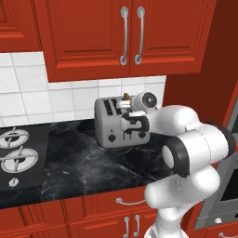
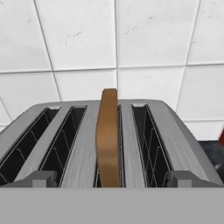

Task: Start the toaster. Once the lever pops up, take the bread to the plate on the dining counter.

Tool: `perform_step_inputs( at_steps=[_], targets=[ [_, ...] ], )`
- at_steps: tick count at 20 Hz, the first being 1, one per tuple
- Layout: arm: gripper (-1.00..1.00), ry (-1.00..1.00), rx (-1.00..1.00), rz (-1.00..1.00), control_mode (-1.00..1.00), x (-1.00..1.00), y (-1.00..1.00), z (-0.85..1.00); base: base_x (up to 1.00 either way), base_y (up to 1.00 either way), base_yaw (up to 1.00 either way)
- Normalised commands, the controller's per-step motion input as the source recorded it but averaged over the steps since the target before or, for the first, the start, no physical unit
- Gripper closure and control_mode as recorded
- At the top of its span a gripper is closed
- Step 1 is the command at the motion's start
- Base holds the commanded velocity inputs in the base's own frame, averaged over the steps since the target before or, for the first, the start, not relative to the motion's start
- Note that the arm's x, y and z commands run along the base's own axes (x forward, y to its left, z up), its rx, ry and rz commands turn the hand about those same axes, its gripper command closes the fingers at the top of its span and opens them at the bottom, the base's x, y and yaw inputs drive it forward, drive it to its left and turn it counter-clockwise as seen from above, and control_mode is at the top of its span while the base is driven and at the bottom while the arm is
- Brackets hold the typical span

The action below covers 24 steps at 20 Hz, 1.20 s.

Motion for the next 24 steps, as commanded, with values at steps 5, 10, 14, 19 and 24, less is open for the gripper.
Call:
perform_step_inputs(
  at_steps=[5, 10, 14, 19, 24],
  targets=[
    [-1.0, 0.0, 0.0, 0.0, -1.0, 0.13, 0.0, -0.03, 0.0, 0.0, 0.0],
    [-1.0, 0.0, 0.0, 0.0, -1.0, 0.15, 0.0, -0.02, 0.0, 0.0, 0.0],
    [-1.0, 0.01, 0.0, 0.0, -1.0, 0.13, 0.0, -0.03, 0.0, 0.0, 0.0],
    [-1.0, 0.0, 0.0, 0.0, -1.0, 0.04, 0.0, -0.01, 0.0, 0.0, 0.0],
    [-1.0, 0.01, 0.0, 0.0, -1.0, 0.06, 0.0, 0.0, 0.0, 0.0, 0.0]
  ],
)
